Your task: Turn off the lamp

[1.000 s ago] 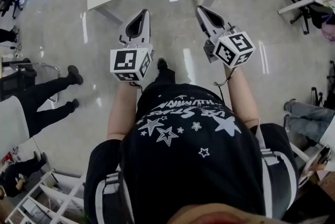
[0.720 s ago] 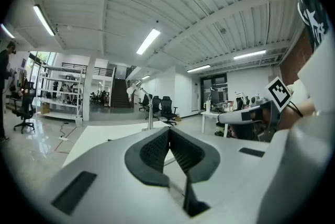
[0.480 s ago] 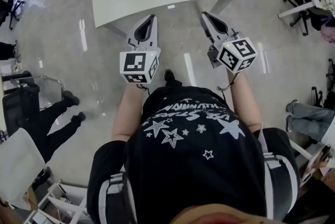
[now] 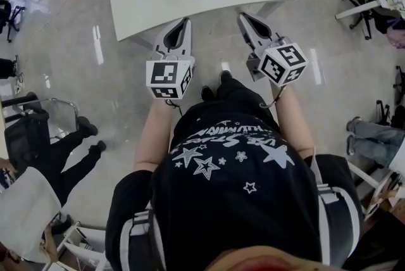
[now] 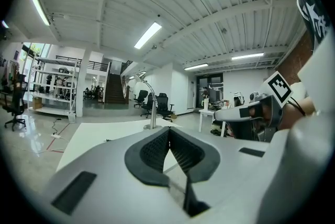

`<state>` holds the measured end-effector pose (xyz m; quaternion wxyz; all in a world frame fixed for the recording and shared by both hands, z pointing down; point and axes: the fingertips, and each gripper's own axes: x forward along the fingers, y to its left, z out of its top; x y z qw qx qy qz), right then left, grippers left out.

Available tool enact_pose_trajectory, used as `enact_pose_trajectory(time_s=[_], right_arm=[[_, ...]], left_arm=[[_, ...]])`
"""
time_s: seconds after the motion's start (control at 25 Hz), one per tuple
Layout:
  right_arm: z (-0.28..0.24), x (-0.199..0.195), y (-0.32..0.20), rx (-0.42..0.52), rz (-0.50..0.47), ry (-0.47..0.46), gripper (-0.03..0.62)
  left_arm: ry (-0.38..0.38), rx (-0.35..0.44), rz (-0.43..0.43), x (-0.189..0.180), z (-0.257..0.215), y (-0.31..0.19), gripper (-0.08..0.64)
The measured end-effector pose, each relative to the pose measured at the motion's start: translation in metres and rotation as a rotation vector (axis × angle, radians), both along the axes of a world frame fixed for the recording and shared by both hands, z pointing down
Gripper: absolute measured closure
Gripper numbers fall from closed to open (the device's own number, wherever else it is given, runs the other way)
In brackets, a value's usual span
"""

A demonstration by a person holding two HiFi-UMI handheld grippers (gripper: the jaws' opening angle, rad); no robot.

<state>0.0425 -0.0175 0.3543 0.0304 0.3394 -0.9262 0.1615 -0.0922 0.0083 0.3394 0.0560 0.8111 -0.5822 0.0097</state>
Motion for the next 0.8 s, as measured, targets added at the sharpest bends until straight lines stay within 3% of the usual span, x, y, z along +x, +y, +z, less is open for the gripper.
enact_pose_trajectory(time_s=[0.36,0.8], right_arm=[[0.003,-0.029,-0.037,-0.006,-0.048,-0.022,0.586],[0.019,-0.065,-0.119,-0.044,-0.087,-0.030,0.586]], left_arm=[[-0.010,-0.018,-0.018,-0.018,0.007,-0.015,0.549],[-0.039,-0.094,-0.047,-0.051,0.035,-0.078,0.549]])
